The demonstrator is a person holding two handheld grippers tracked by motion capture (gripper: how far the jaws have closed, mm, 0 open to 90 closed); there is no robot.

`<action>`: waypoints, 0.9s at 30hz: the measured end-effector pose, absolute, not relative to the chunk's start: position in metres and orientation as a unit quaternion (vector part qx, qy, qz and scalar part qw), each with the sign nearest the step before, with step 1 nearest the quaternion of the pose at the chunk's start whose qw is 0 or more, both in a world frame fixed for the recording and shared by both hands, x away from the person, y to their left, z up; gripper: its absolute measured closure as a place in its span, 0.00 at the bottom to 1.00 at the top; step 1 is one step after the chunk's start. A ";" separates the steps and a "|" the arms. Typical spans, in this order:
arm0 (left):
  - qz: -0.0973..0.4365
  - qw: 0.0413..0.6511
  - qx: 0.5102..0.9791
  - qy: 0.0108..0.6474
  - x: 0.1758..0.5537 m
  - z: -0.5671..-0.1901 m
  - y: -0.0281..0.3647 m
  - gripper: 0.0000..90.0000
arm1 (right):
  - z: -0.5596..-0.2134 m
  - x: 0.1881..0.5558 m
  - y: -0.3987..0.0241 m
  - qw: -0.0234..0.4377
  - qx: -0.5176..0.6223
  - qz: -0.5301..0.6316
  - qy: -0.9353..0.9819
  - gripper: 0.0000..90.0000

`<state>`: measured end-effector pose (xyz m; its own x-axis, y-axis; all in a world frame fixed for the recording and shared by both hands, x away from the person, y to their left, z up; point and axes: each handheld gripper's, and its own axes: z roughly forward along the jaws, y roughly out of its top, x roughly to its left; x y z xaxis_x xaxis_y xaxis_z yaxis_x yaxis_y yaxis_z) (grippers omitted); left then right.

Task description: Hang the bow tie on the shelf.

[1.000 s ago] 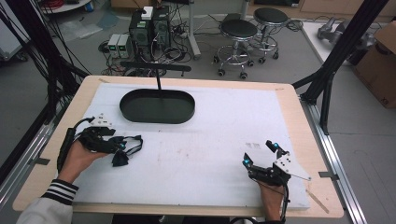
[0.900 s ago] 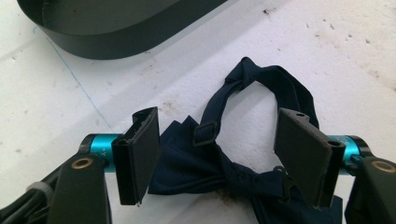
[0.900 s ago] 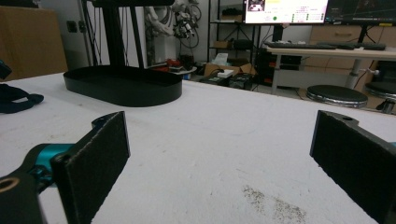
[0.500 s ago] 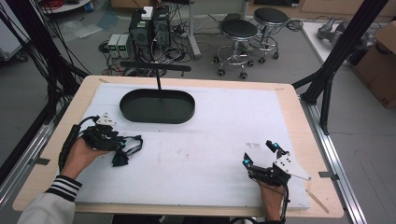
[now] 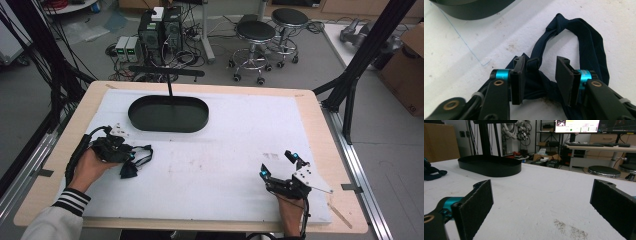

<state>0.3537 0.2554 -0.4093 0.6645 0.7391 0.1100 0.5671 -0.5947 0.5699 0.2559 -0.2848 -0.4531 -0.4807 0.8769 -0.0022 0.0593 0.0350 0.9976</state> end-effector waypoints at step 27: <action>0.174 0.286 0.857 0.391 0.351 -0.408 0.255 0.94 | -0.453 0.256 -0.285 0.348 0.372 0.587 0.629 0.04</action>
